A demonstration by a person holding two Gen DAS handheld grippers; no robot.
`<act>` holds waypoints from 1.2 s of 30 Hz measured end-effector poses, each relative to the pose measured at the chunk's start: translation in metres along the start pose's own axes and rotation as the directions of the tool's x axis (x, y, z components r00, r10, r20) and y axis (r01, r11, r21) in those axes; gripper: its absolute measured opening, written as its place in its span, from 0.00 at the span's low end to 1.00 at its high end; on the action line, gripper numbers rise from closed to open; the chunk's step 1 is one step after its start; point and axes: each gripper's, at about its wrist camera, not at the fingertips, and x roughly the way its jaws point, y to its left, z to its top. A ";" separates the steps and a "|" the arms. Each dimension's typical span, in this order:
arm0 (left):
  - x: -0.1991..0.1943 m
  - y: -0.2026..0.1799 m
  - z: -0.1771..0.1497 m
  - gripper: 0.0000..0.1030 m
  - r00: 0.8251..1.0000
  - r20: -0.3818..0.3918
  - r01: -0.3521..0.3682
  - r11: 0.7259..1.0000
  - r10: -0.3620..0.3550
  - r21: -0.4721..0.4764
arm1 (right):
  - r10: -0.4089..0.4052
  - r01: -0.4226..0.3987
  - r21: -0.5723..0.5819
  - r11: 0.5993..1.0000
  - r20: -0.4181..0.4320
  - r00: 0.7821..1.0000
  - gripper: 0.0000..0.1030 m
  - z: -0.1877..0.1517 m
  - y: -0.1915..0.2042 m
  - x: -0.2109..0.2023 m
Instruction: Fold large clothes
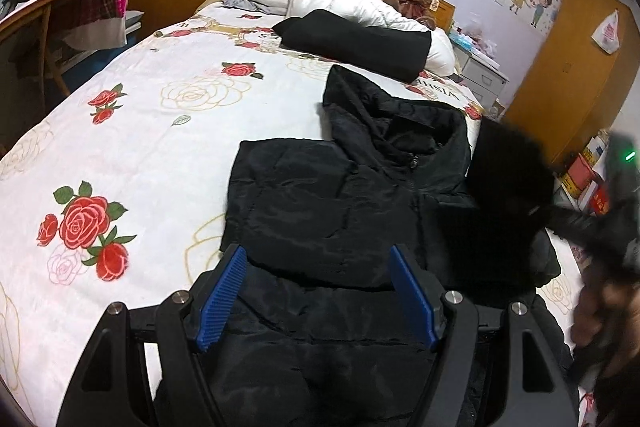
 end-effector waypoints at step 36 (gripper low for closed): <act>0.127 -0.068 0.016 0.08 0.983 -0.158 0.100 0.993 -0.090 0.059 | -0.204 0.187 0.135 0.973 0.118 0.972 0.28 -0.027 -0.143 -0.070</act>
